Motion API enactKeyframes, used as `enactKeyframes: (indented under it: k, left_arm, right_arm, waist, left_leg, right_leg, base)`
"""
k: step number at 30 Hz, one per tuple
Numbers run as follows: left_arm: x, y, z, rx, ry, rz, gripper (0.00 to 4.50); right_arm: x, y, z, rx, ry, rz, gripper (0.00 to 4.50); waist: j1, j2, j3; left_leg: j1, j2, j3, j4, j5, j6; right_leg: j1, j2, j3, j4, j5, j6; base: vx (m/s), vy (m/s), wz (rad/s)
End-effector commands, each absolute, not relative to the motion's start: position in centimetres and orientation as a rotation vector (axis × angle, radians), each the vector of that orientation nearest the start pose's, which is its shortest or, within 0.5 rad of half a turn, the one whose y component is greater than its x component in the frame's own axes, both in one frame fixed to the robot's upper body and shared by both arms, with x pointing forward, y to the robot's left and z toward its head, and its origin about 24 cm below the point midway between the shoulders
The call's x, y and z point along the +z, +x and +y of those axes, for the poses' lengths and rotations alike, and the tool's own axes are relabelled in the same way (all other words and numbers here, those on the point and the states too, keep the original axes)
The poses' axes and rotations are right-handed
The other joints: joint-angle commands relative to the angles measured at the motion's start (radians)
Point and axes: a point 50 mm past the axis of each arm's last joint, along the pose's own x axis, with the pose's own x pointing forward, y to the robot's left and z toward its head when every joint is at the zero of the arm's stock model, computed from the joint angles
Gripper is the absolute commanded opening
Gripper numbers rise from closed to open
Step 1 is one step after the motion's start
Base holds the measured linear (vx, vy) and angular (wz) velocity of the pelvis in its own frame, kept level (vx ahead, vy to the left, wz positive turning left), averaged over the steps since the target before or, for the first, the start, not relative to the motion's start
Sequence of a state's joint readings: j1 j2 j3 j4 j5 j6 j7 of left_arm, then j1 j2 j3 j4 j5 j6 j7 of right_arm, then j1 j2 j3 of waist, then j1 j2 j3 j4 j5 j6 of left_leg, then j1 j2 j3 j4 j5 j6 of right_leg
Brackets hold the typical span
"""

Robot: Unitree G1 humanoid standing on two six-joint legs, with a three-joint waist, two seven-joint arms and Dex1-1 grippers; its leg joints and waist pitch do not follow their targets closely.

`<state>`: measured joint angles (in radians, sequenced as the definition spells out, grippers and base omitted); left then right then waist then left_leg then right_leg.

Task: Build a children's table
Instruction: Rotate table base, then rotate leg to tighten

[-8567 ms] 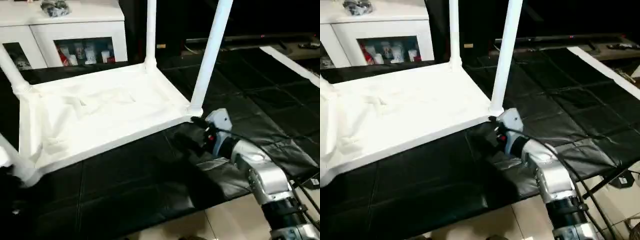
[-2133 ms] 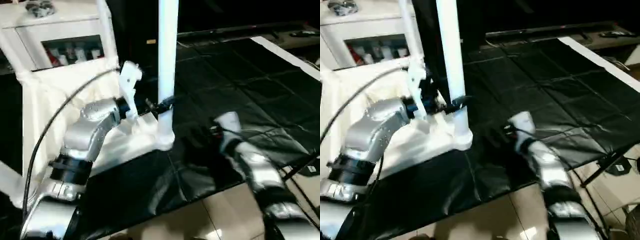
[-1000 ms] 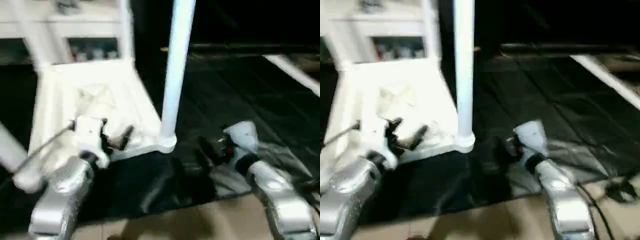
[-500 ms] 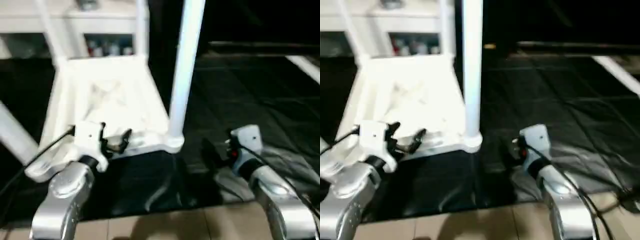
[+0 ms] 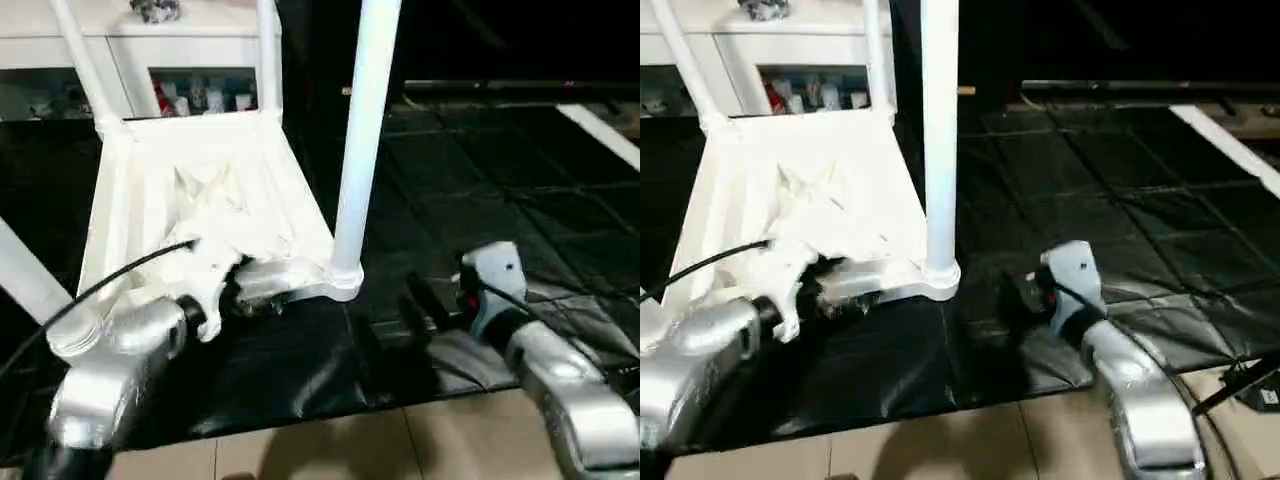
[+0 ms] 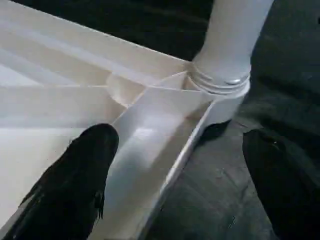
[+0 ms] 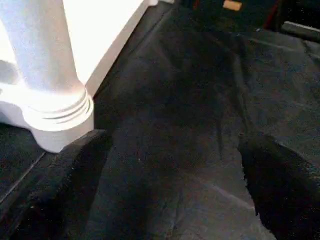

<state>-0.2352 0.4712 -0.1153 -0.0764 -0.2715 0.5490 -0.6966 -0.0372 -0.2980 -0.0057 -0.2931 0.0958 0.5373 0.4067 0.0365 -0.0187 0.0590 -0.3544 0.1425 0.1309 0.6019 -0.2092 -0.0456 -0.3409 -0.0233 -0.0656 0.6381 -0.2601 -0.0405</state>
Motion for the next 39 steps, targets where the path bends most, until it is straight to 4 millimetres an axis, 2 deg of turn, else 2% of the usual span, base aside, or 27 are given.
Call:
enactKeyframes:
  k: [1,3,6,7,9,10,12,14,15,23,27,28,30,33,34,39]
  left_arm:
    - [7.8,27.9,16.3,-0.869,0.168,0.381,4.46]
    - [8.1,28.9,16.3,-0.91,0.225,0.401,4.46]
    - [8.1,30.1,16.1,-0.957,0.244,0.463,4.46]
    - [8.1,30.3,16.1,-0.964,0.243,0.474,4.46]
    - [8.0,30.6,16.0,-0.988,0.247,0.493,4.46]
    - [8.1,31.3,15.6,-1.033,0.254,0.505,4.46]
    - [8.2,31.7,15.4,-1.054,0.265,0.509,4.46]
    - [8.2,32.1,15.3,-1.064,0.282,0.515,4.29]
    - [8.2,32.4,15.2,-1.072,0.298,0.526,4.07]
    - [7.7,33.2,15.4,-1.145,0.384,0.617,3.55]
    - [7.4,33.9,15.6,-1.093,0.388,0.619,3.28]
    - [7.4,34.0,15.6,-1.092,0.387,0.619,3.24]
    - [7.4,34.2,15.6,-1.092,0.387,0.62,2.97]
    - [7.3,34.4,15.6,-1.094,0.387,0.623,2.84]
    - [7.3,34.5,15.5,-1.094,0.388,0.623,2.64]
    - [7.5,34.6,15.1,-1.123,0.346,0.602,2.22]
  right_arm:
    - [7.4,25.1,-17.7,0.428,-0.164,0.253,4.5]
    - [7.5,25.1,-17.8,0.442,-0.17,0.254,4.5]
    - [7.5,25.2,-17.9,0.441,-0.173,0.257,4.5]
    - [7.5,25.2,-17.9,0.441,-0.173,0.257,4.5]
    - [7.5,25.3,-17.9,0.443,-0.173,0.257,4.5]
    - [7.6,25.3,-17.9,0.444,-0.172,0.254,4.5]
    - [7.6,25.4,-17.8,0.446,-0.171,0.252,4.5]
    - [7.6,25.3,-17.8,0.448,-0.171,0.251,4.5]
    - [7.6,25.3,-17.7,0.453,-0.174,0.249,4.5]
    - [7.6,25.2,-17.5,0.475,-0.187,0.234,4.5]
    - [7.9,24.6,-16.8,0.596,-0.148,0.227,4.5]
    - [8.1,24.3,-16.7,0.636,-0.133,0.231,4.5]
    - [8.2,24.0,-16.6,0.679,-0.122,0.239,4.5]
    - [8.2,23.0,-16.7,0.787,-0.132,0.28,4.5]
    - [8.1,22.9,-16.9,0.801,-0.142,0.292,4.5]
    - [8.1,22.9,-17.4,0.798,-0.15,0.299,4.5]
  waist:
    - [0.003,0.01,-0.057]
    - [0.003,0.008,-0.055]
    - [0.003,0.009,-0.052]
    - [0.005,0.014,-0.054]
    - [0.004,0.012,-0.055]
    - [0.005,0.019,-0.057]
    - [0.006,0.015,-0.057]
    - [0.007,0.015,-0.057]
    - [0.007,0.016,-0.058]
    - [0.01,0.02,-0.06]
    - [0.011,0.021,-0.06]
    - [0.015,0.021,-0.06]
    - [0.019,0.022,-0.062]
    - [0.024,0.02,-0.06]
    - [0.027,0.021,-0.06]
    - [0.031,0.02,-0.059]
  left_leg:
    - [0.0,0.083,-0.027,-0.066,-0.008,0.063]
    - [-0.001,0.084,-0.025,-0.066,-0.021,0.07]
    - [0.002,0.086,-0.023,-0.069,-0.047,0.062]
    - [0.002,0.087,-0.024,-0.068,-0.047,0.056]
    - [0.002,0.09,-0.024,-0.068,-0.04,0.056]
    - [0.003,0.087,-0.024,-0.066,-0.037,0.055]
    - [0.0,0.089,-0.025,-0.067,-0.033,0.057]
    - [0.0,0.088,-0.024,-0.066,-0.032,0.06]
    - [-0.001,0.09,-0.024,-0.066,-0.026,0.062]
    - [0.001,0.093,-0.024,-0.065,-0.026,0.067]
    - [0.0,0.095,-0.025,-0.064,-0.04,0.072]
    - [-0.001,0.096,-0.025,-0.063,-0.038,0.083]
    - [0.0,0.099,-0.027,-0.063,-0.031,0.089]
    - [-0.001,0.099,-0.025,-0.063,-0.032,0.098]
    - [-0.001,0.099,-0.025,-0.062,-0.038,0.097]
    - [0.0,0.098,-0.025,-0.063,-0.055,0.082]
  right_leg:
    - [0.042,-0.129,0.076,-0.071,0.139,-0.174]
    - [0.043,-0.129,0.076,-0.074,0.121,-0.179]
    - [0.04,-0.129,0.076,-0.08,0.056,-0.181]
    - [0.041,-0.132,0.076,-0.078,0.055,-0.186]
    - [0.041,-0.133,0.076,-0.077,0.073,-0.195]
    - [0.041,-0.133,0.076,-0.076,0.083,-0.199]
    - [0.045,-0.136,0.077,-0.076,0.098,-0.207]
    - [0.046,-0.136,0.077,-0.077,0.108,-0.209]
    - [0.047,-0.137,0.076,-0.075,0.124,-0.213]
    - [0.049,-0.142,0.076,-0.072,0.147,-0.224]
    - [0.051,-0.142,0.075,-0.074,0.13,-0.232]
    - [0.052,-0.143,0.076,-0.074,0.141,-0.233]
    - [0.051,-0.145,0.075,-0.071,0.156,-0.236]
    - [0.051,-0.144,0.075,-0.073,0.158,-0.234]
    - [0.051,-0.145,0.076,-0.075,0.15,-0.231]
    - [0.05,-0.146,0.075,-0.08,0.093,-0.233]
  base:
    - [0.0,0.0,0.0]
    - [0.0,0.0,0.0]
    - [0.0,0.0,0.0]
    - [0.0,0.0,0.0]
    - [0.0,0.0,0.0]
    - [0.0,0.0,0.0]
    - [0.0,0.0,0.0]
    - [0.0,0.0,0.0]
    - [0.0,0.0,0.0]
    - [0.0,0.0,0.0]
    - [0.0,0.0,0.0]
    - [0.0,0.0,0.0]
    - [0.0,0.0,0.0]
    - [0.0,0.0,0.0]
    - [0.0,0.0,0.0]
    - [0.0,0.0,0.0]
